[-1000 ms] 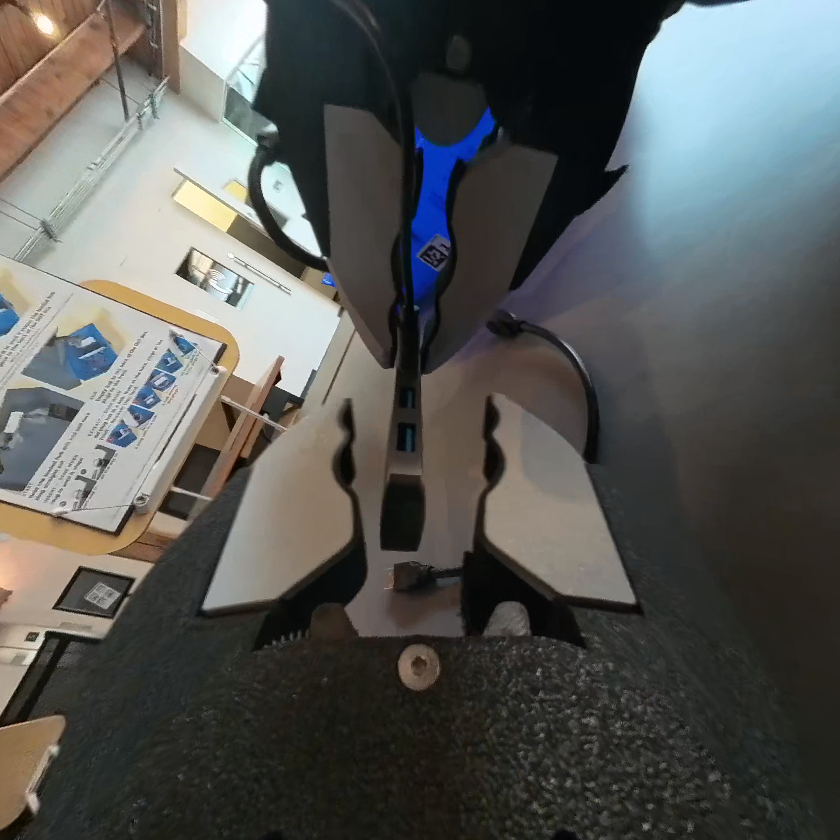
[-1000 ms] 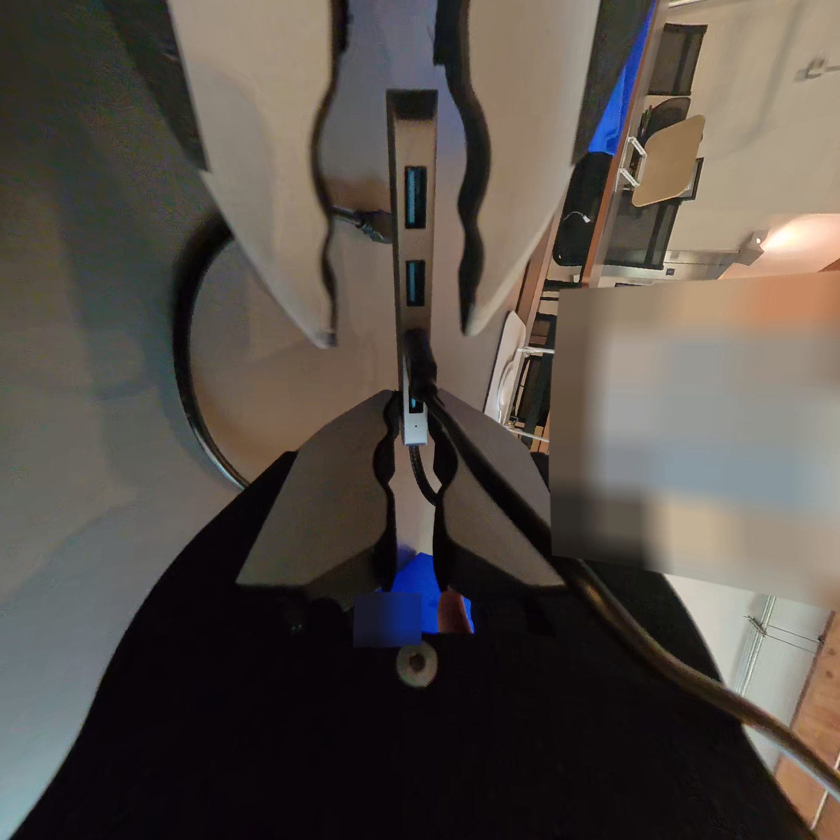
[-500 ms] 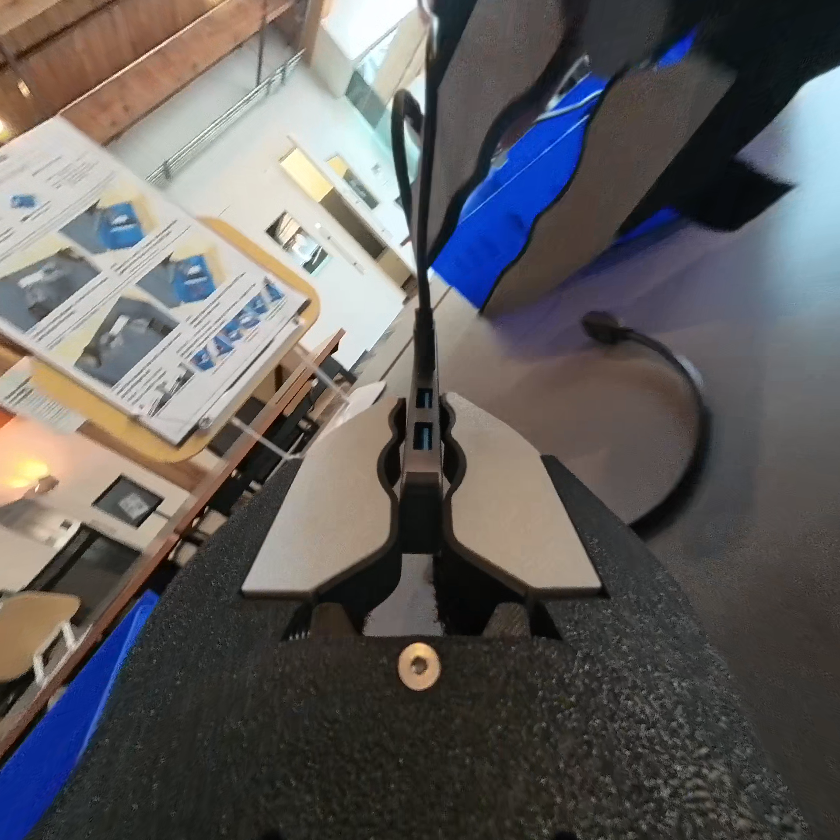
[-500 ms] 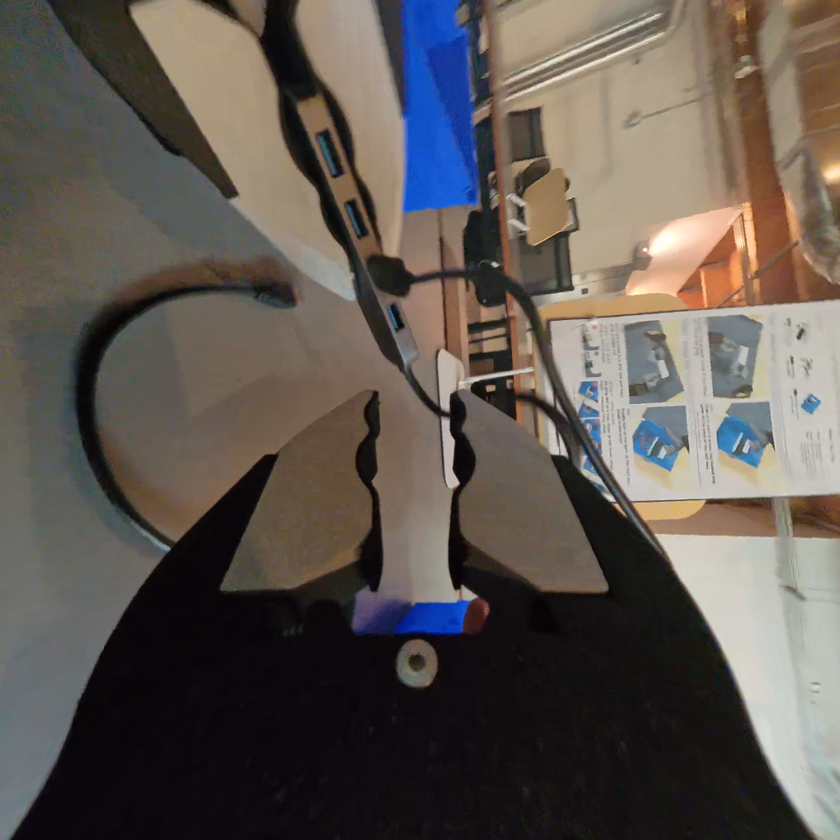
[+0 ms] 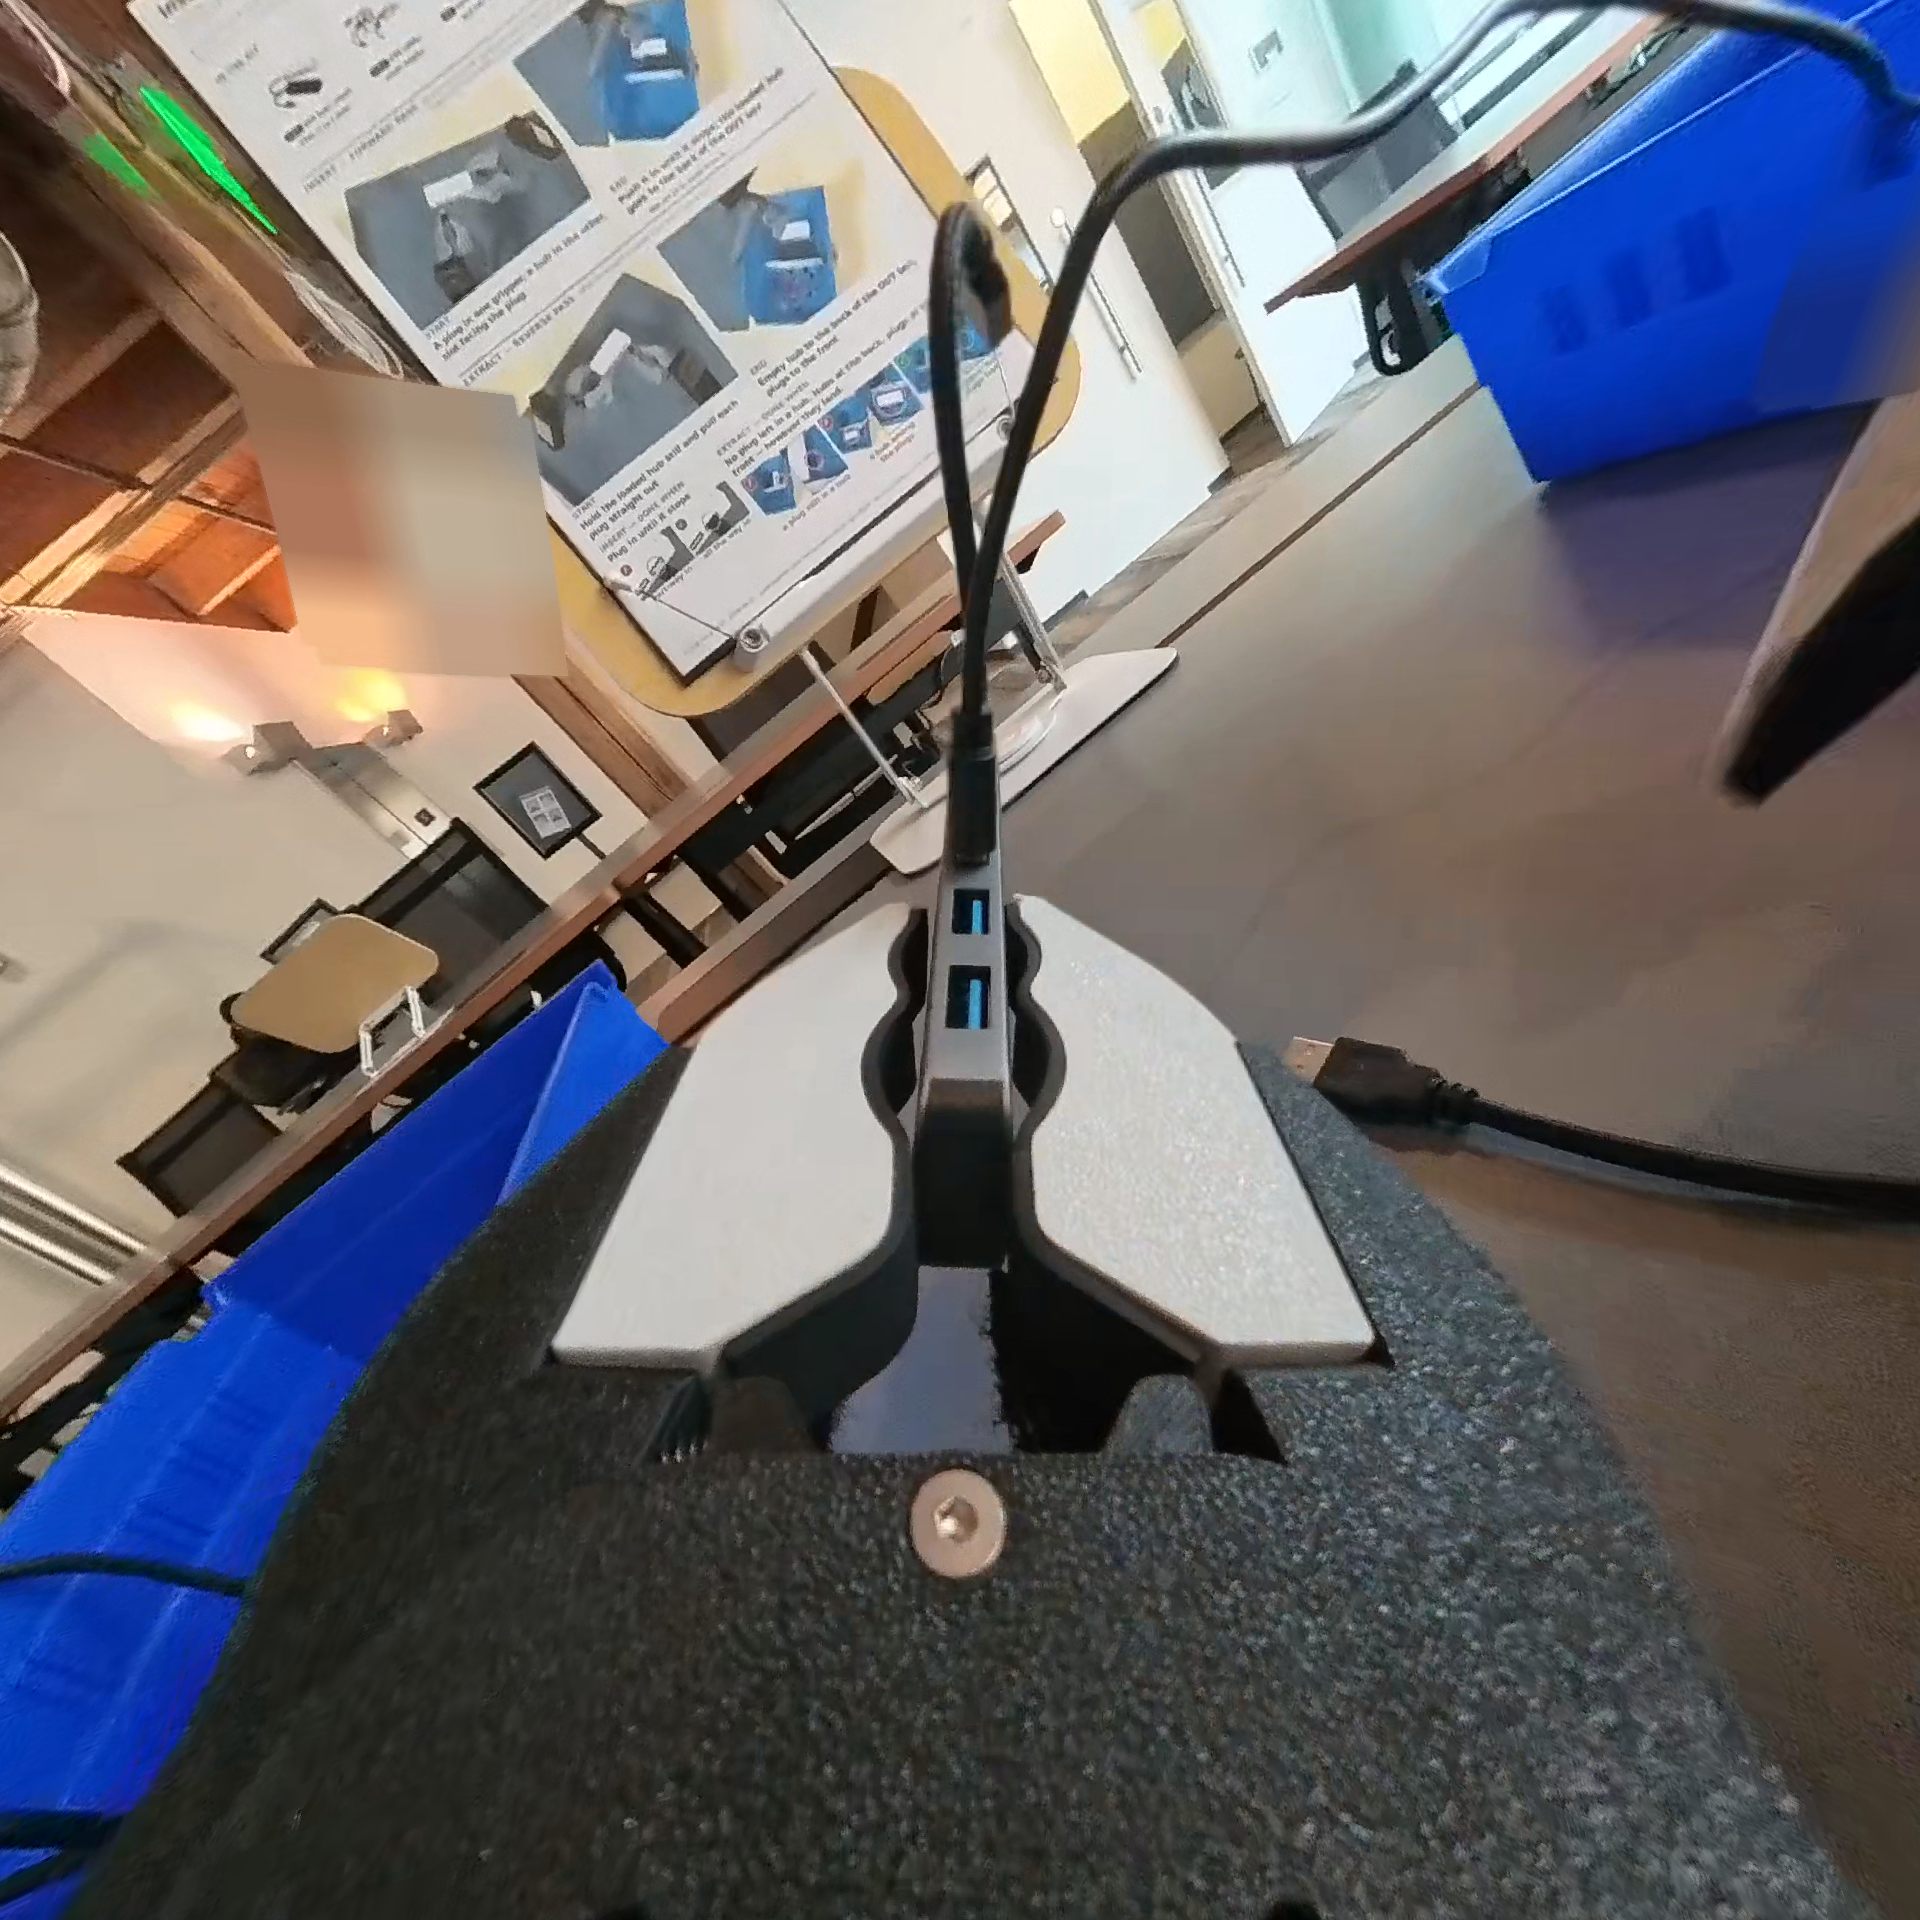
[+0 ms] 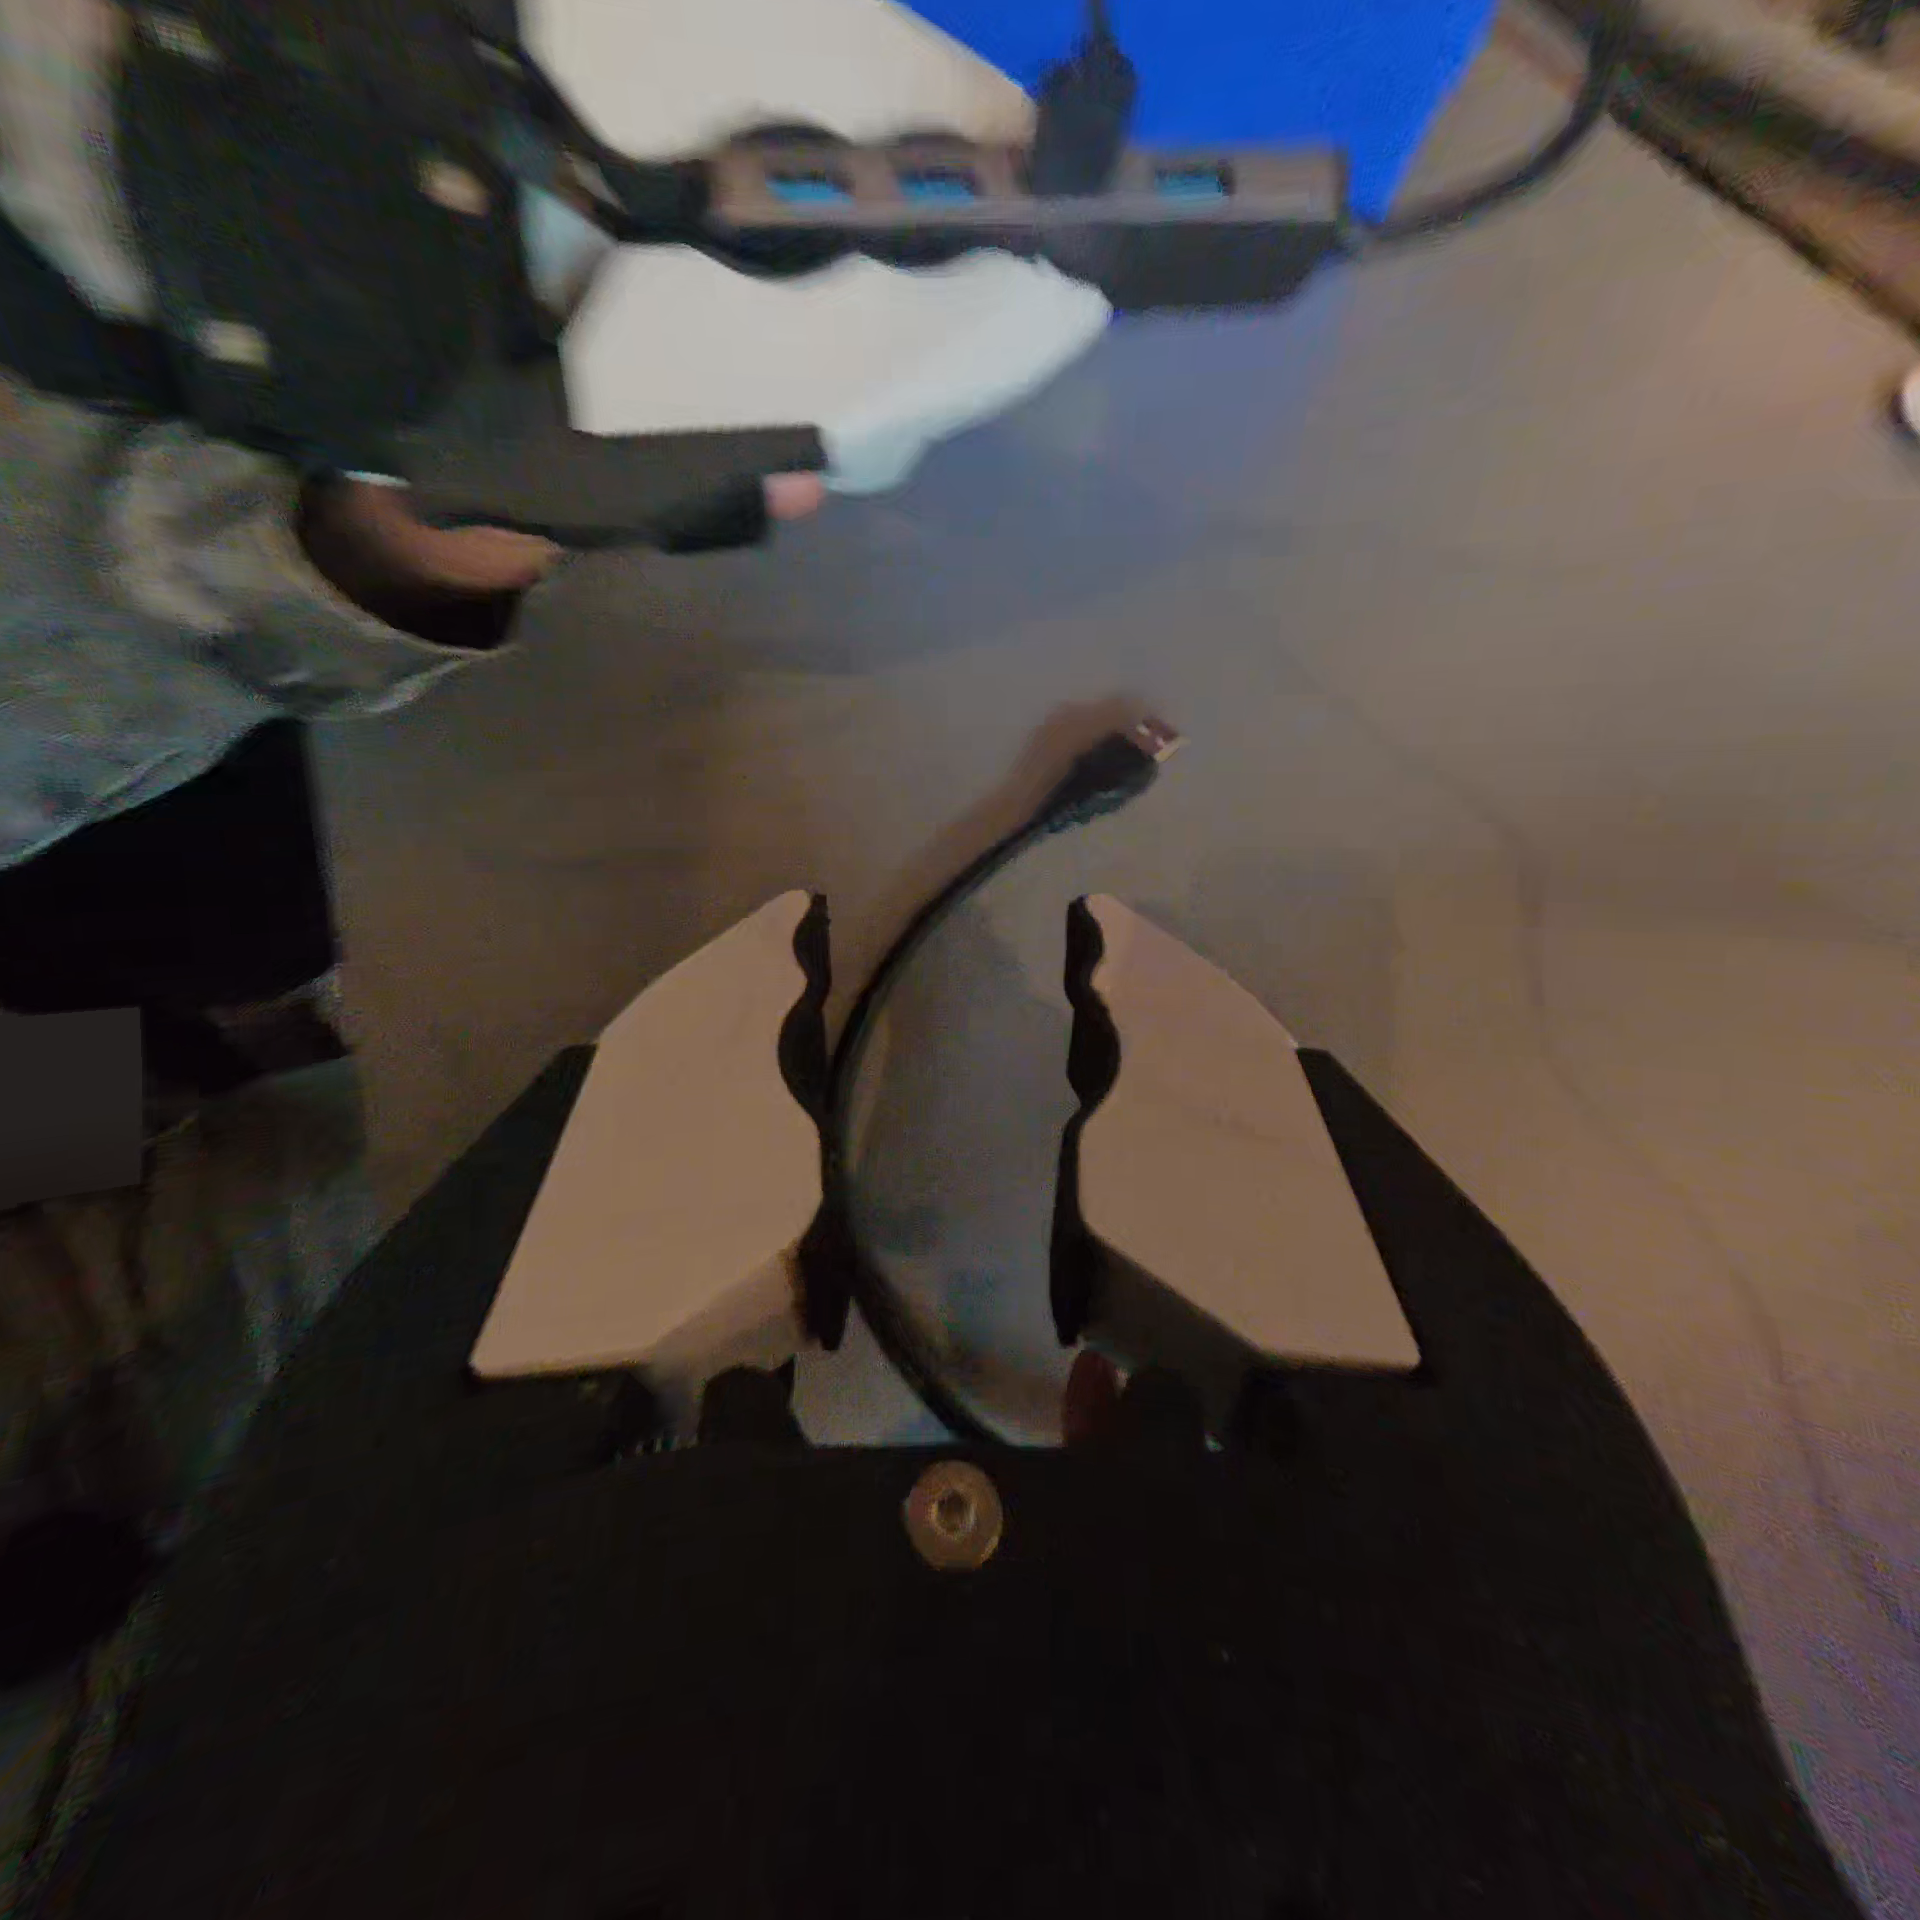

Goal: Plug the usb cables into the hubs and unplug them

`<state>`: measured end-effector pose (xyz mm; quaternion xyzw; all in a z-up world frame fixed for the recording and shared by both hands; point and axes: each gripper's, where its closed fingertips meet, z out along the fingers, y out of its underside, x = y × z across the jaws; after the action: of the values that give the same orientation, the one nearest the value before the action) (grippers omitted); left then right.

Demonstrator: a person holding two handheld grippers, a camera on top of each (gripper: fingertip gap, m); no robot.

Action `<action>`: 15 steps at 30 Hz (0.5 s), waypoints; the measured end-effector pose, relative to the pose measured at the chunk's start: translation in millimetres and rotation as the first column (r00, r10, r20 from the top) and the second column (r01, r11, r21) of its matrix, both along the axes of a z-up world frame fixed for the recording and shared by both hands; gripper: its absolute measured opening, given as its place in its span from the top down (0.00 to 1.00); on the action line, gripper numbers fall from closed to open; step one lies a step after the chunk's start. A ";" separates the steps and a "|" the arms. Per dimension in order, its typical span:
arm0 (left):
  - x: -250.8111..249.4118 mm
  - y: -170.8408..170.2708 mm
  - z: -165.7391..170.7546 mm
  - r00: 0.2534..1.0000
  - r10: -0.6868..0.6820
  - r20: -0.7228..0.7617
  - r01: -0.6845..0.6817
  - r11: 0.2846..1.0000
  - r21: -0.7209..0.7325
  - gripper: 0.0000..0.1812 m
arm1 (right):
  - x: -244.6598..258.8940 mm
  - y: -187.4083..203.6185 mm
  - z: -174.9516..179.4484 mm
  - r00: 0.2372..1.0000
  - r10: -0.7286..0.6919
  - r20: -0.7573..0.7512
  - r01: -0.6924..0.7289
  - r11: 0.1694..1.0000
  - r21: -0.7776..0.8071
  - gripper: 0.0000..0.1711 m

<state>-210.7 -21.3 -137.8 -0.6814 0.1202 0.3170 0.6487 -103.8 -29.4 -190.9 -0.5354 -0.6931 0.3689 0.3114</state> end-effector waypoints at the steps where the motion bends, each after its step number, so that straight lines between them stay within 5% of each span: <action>1: -0.9 -0.1 -0.2 1.000 0.000 0.019 0.000 1.000 0.003 0.92 | -7.8 4.9 -8.5 0.998 -0.055 0.034 0.055 0.998 -0.008 0.76; 10: -7.6 -2.4 -0.4 0.997 0.003 0.077 -0.004 1.000 0.016 0.92 | -69.2 34.0 -42.4 0.927 -0.297 0.228 0.270 0.952 0.142 0.77; 12: -10.4 -3.0 -1.2 0.997 0.009 0.081 -0.010 1.000 0.009 0.92 | -75.8 33.1 -47.3 0.933 -0.283 0.223 0.254 0.955 0.150 0.88; 15: -12.2 -4.3 -0.7 0.996 0.010 0.090 -0.012 1.000 0.012 0.92 | -72.8 29.0 -47.1 0.951 -0.225 0.213 0.187 0.965 0.186 0.88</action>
<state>-222.9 -25.6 -138.4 -0.6917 0.0850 0.2902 0.6559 -176.5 -0.4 -238.0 -0.6170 -0.6927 0.2110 0.3082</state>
